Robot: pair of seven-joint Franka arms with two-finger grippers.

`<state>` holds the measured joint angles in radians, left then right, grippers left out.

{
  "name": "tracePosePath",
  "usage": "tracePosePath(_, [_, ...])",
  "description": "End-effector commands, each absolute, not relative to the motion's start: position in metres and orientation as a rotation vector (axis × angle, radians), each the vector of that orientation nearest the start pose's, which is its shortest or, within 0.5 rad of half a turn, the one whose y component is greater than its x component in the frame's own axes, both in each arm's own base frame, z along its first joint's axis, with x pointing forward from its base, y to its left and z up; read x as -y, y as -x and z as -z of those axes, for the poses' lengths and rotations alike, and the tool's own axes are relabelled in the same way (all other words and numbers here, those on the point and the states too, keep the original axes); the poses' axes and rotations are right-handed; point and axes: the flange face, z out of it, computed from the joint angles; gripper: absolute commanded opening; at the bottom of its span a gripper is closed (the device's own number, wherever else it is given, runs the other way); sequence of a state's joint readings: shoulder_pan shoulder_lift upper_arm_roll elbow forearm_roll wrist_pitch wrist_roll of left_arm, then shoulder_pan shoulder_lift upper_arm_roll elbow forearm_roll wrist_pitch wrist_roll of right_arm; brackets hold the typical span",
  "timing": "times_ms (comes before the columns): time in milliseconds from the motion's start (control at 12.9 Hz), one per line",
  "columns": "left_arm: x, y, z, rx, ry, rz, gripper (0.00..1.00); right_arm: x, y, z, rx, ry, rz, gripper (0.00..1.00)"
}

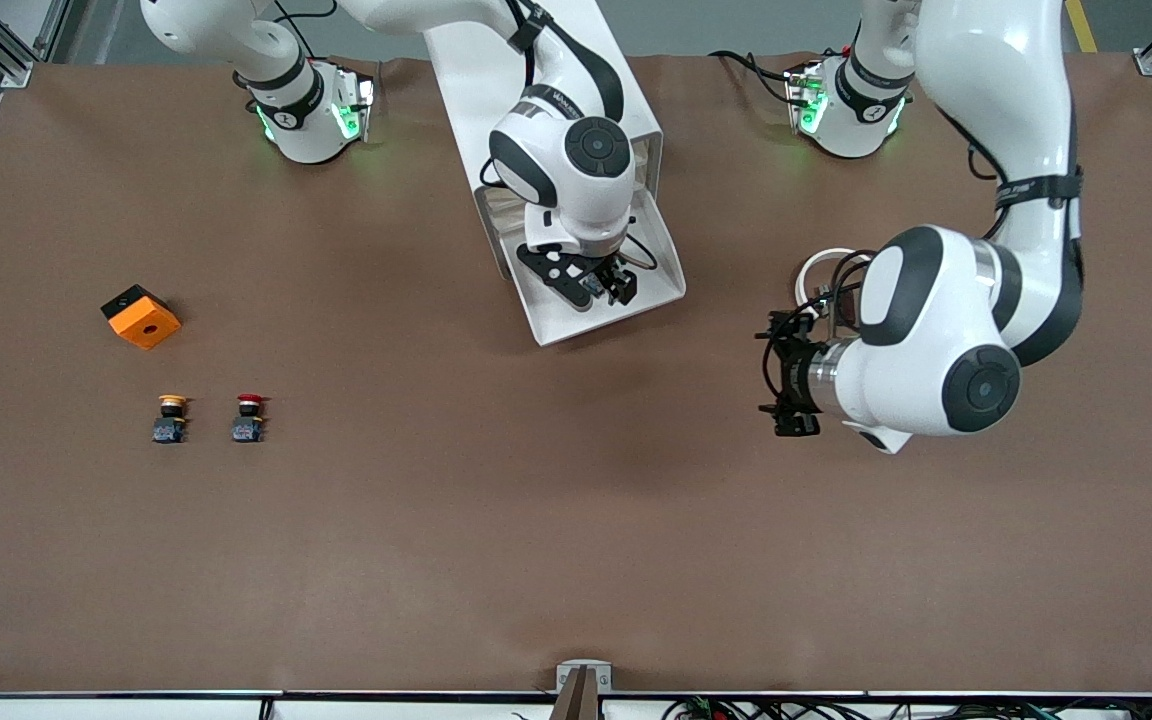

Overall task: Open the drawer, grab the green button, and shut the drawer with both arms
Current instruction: 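Grasp the green button with the right gripper while the left gripper withdraws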

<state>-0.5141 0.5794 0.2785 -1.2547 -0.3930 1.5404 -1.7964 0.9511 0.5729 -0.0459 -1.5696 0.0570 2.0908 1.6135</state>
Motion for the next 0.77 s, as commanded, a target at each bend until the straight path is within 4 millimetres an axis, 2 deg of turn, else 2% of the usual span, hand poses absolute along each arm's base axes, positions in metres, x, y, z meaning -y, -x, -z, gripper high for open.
tracePosePath(0, [0.220, -0.642, -0.453, -2.062, -2.528, 0.317, 1.00, -0.556, -0.419, -0.299, -1.168, 2.966, -0.059, 1.00])
tracePosePath(155, [0.198, -0.631, -0.487, -1.688, -2.815, 0.209, 1.00, -0.556, -0.419, -0.292, -1.169, 2.971, -0.059, 1.00])
tracePosePath(310, [0.151, -0.626, -0.518, -1.502, -2.874, 0.212, 1.00, -0.559, -0.422, -0.290, -1.163, 2.941, -0.050, 1.00])
tracePosePath(542, [0.107, -0.613, -0.558, -0.961, -3.038, 0.229, 1.00, -0.560, -0.421, -0.283, -1.163, 2.949, -0.051, 1.00])
tracePosePath(697, [0.082, -0.600, -0.582, -0.766, -3.068, 0.186, 1.00, -0.561, -0.419, -0.279, -1.157, 2.958, -0.051, 1.00])
